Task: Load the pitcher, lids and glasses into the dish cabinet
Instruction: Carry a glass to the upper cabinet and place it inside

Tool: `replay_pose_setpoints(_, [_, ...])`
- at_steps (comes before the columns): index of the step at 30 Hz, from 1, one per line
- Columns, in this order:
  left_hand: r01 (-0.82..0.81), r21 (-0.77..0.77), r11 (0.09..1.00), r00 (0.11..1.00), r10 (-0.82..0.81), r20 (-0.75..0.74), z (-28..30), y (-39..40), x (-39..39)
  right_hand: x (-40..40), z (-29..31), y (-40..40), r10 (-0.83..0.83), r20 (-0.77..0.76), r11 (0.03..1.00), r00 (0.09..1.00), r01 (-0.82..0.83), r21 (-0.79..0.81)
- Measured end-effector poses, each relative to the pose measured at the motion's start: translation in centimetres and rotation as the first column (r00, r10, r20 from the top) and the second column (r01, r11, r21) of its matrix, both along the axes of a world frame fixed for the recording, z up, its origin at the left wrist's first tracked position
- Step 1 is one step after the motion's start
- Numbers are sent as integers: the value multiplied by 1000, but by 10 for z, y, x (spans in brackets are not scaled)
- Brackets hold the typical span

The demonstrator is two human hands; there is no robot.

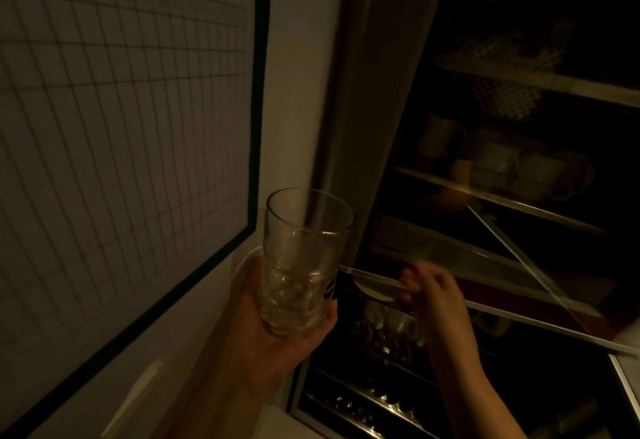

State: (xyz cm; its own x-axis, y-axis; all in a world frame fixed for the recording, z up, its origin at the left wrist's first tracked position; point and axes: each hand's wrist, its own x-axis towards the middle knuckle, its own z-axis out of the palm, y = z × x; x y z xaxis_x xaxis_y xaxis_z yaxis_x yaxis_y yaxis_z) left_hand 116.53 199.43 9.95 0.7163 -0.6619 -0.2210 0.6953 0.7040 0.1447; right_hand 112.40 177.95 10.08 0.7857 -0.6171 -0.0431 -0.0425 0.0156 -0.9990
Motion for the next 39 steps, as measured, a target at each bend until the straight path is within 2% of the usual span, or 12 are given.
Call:
replay_pose_setpoints(2, [5,-6,1000,1000,-5,-13,0,2,-2,2,38,8,53,178,903,983,29,-430])
replay_pose_setpoints(3, [9,5,1000,1000,-9,-20,0,2,-3,7,58,12,130,238,759,963,57,-648])
replay_pose_setpoints(5, [6,35,999,1000,-5,-16,2,2,-5,23,93,15,255,251,293,934,172,-940])
replay_pose_setpoints(6, [13,42,999,1000,-12,-21,2,3,-5,32,107,17,298,223,64,928,213,-975])
replay_pose_setpoints(8, [24,34,999,1000,-23,-20,4,3,-4,50,127,19,376,96,-226,922,191,-955])
replay_pose_setpoints(11, [56,34,998,997,-55,-47,5,4,-1,69,141,22,419,-116,-459,900,100,-883])
replay_pose_setpoints(13, [73,71,995,997,-71,-37,10,4,-1,80,148,25,408,-179,-569,895,96,-817])
replay_pose_setpoints(15, [31,16,999,999,-31,-22,8,3,1,91,154,28,346,-201,-654,917,82,-752])
replay_pose_setpoints(18, [26,-20,999,986,-29,-167,12,-4,6,107,159,31,213,-215,-773,953,30,-634])
replay_pose_setpoints(20, [24,79,997,999,-22,-23,19,-2,2,115,161,31,146,-219,-804,965,-13,-595])
replay_pose_setpoints(25, [-2,24,1000,1000,2,-5,31,-2,0,118,163,28,66,-208,-828,976,-63,-558])
replay_pose_setpoints(39, [-34,25,999,998,35,-51,55,4,-15,86,161,37,234,-162,-776,959,83,-626])
